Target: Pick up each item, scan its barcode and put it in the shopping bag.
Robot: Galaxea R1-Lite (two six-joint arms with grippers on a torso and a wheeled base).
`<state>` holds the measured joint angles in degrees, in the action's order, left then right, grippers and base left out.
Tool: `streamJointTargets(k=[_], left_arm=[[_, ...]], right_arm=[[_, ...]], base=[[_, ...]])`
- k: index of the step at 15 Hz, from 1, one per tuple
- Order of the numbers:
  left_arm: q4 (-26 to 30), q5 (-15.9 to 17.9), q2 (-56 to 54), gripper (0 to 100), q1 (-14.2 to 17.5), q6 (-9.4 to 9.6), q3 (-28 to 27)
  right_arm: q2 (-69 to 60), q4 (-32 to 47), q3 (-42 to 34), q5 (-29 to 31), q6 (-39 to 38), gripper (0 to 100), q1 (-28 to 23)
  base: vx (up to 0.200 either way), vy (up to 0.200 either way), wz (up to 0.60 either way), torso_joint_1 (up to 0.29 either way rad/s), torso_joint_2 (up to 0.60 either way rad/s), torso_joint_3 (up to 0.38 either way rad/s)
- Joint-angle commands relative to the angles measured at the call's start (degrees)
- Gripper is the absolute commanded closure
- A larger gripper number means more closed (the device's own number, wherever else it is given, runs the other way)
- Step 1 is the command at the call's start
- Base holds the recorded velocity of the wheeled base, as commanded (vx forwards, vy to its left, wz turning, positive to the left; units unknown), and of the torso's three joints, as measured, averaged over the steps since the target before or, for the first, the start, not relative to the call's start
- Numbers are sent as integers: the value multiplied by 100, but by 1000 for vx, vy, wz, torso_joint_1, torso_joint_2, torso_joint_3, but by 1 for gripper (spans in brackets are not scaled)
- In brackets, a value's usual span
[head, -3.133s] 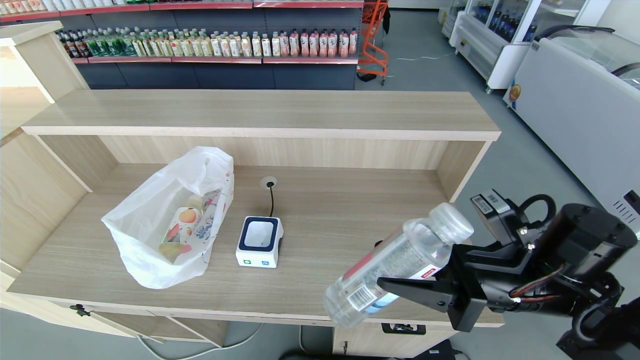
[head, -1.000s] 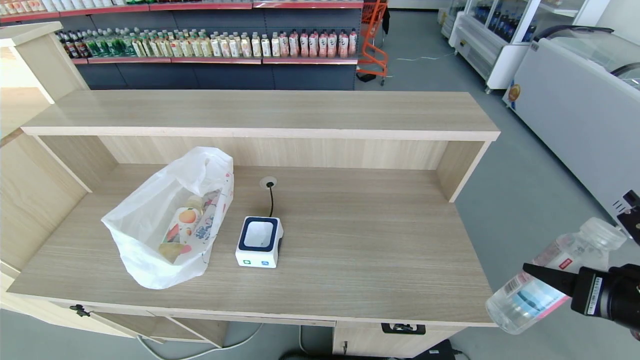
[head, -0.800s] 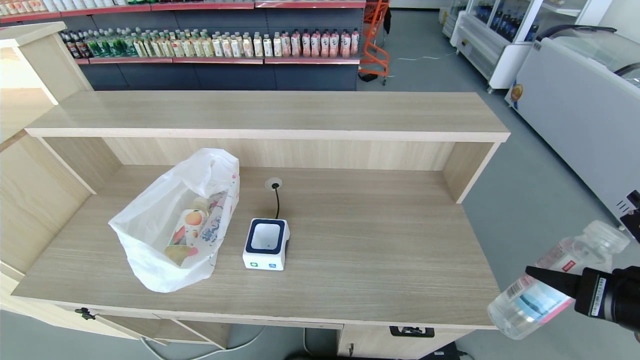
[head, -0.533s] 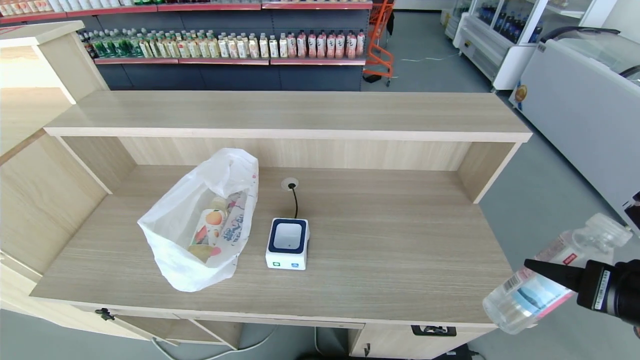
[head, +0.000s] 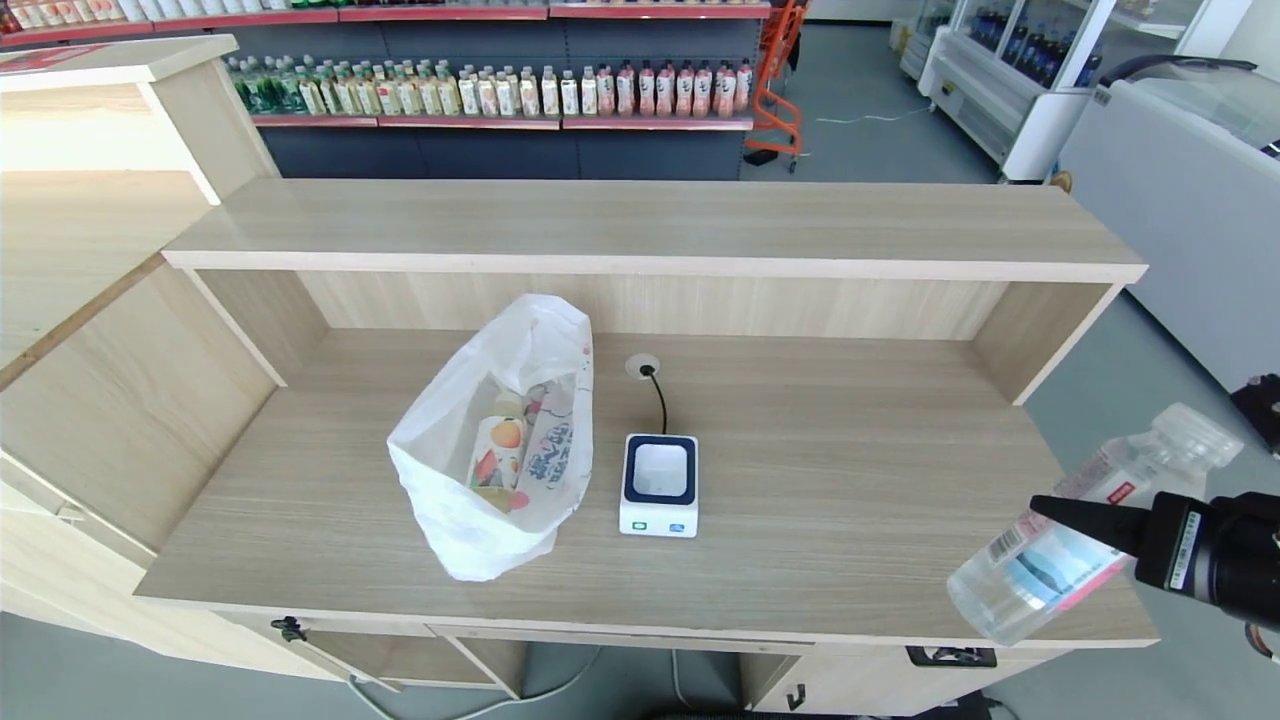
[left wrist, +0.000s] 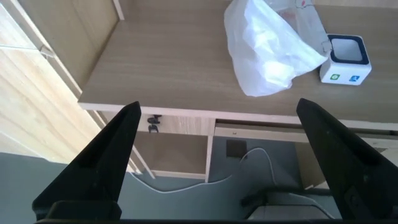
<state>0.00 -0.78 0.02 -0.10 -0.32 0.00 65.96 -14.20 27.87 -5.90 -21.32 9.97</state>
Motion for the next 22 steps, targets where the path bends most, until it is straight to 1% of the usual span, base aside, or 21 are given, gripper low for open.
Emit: streamJointTargets(k=[1, 4, 10, 12, 15, 17, 19, 22], left_arm=[[0, -1, -2, 0, 1, -3, 0], [0, -1, -2, 0, 10, 5, 0], [0, 8, 6, 0, 1, 5, 0], [0, 8, 6, 0, 1, 5, 0], [0, -1, 6, 0, 1, 5, 0], [0, 8, 6, 0, 1, 5, 0], [0, 8, 6, 0, 1, 5, 0], [0, 8, 6, 0, 1, 5, 0]], right_arm=[[154, 5, 87, 1, -12, 100, 57], [294, -4, 219, 10, -65, 100, 57], [391, 5, 298, 19, -100, 100, 66], [400, 137, 325, 36, -320, 100, 110], [417, 295, 386, 54, -513, 100, 145], [567, 286, 456, 151, -522, 100, 137], [927, 286, 694, 449, -522, 100, 137], [1314, 286, 957, 555, -540, 100, 145]], base=[[0, 200, 0, -2, 2, -2], [0, 200, 0, 2, 4, 4], [0, 0, 0, 0, 0, 0], [0, 200, 0, -5, -2, 2], [200, 200, 0, 1, 1, 1], [0, 0, 0, 0, 0, 0], [0, 0, 0, 0, 0, 0], [0, 0, 0, 0, 0, 0]])
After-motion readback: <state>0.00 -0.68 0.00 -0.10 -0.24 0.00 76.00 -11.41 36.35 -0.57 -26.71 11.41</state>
